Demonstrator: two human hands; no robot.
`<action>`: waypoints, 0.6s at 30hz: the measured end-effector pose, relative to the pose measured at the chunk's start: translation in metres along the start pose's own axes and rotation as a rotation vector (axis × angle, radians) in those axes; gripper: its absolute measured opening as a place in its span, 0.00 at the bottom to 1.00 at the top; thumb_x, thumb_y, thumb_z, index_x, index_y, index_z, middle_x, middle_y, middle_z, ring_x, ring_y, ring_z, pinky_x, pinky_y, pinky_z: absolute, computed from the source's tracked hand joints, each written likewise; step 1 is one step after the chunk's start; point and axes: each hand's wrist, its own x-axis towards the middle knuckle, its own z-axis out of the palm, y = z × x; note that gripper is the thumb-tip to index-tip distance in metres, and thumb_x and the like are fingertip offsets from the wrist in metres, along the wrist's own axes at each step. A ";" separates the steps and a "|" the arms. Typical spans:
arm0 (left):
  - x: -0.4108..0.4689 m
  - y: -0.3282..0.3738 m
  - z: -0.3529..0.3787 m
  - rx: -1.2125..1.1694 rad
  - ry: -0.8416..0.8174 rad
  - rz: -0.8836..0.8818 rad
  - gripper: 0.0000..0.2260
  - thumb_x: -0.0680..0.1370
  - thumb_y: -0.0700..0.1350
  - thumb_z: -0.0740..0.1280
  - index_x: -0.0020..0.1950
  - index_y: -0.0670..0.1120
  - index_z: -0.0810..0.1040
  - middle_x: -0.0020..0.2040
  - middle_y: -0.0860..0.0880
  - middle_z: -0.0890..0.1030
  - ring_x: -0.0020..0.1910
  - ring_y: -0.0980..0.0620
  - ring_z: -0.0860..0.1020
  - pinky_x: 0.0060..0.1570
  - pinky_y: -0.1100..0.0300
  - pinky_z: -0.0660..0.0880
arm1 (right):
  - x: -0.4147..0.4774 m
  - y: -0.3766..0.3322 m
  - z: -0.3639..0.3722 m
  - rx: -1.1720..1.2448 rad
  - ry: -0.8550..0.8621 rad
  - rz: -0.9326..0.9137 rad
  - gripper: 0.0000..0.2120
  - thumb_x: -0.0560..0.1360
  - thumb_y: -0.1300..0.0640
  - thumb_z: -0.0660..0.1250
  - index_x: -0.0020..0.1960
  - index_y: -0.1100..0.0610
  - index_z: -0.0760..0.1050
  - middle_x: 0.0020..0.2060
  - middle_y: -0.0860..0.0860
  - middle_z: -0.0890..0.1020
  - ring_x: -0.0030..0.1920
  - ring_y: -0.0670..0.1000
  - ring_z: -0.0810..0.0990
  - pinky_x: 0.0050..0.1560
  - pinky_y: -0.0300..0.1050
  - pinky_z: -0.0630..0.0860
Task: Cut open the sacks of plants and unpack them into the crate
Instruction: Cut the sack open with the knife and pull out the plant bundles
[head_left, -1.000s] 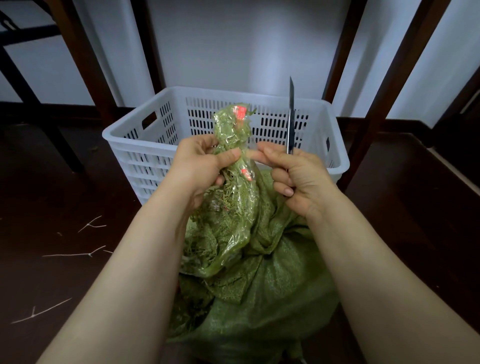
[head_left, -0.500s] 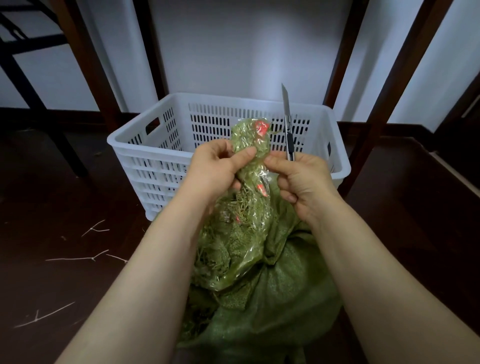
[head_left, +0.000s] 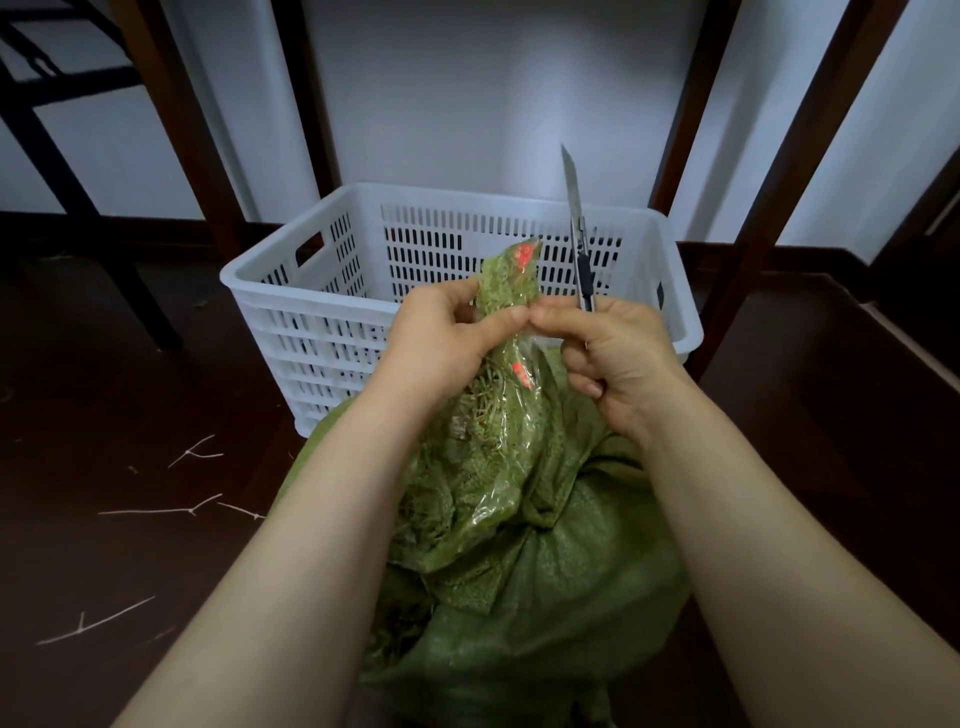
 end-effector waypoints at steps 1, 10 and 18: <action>0.002 -0.001 0.001 0.037 0.005 0.006 0.02 0.74 0.46 0.71 0.46 0.51 0.81 0.34 0.49 0.76 0.33 0.51 0.73 0.41 0.53 0.76 | -0.001 -0.001 0.000 -0.043 -0.002 -0.011 0.06 0.69 0.66 0.72 0.45 0.63 0.78 0.32 0.56 0.79 0.16 0.42 0.61 0.16 0.33 0.56; 0.002 0.000 0.003 -0.007 0.047 -0.085 0.14 0.68 0.49 0.71 0.48 0.41 0.82 0.46 0.38 0.83 0.45 0.40 0.82 0.48 0.44 0.80 | -0.008 -0.007 0.007 -0.221 0.008 -0.146 0.02 0.71 0.66 0.71 0.41 0.64 0.79 0.16 0.45 0.72 0.15 0.40 0.63 0.16 0.32 0.59; 0.002 -0.003 0.006 -0.041 0.053 -0.083 0.06 0.75 0.37 0.66 0.39 0.44 0.80 0.31 0.45 0.81 0.27 0.49 0.77 0.38 0.48 0.79 | -0.005 0.007 0.011 -0.192 -0.016 -0.020 0.05 0.70 0.62 0.73 0.44 0.62 0.80 0.20 0.49 0.74 0.17 0.42 0.62 0.17 0.33 0.58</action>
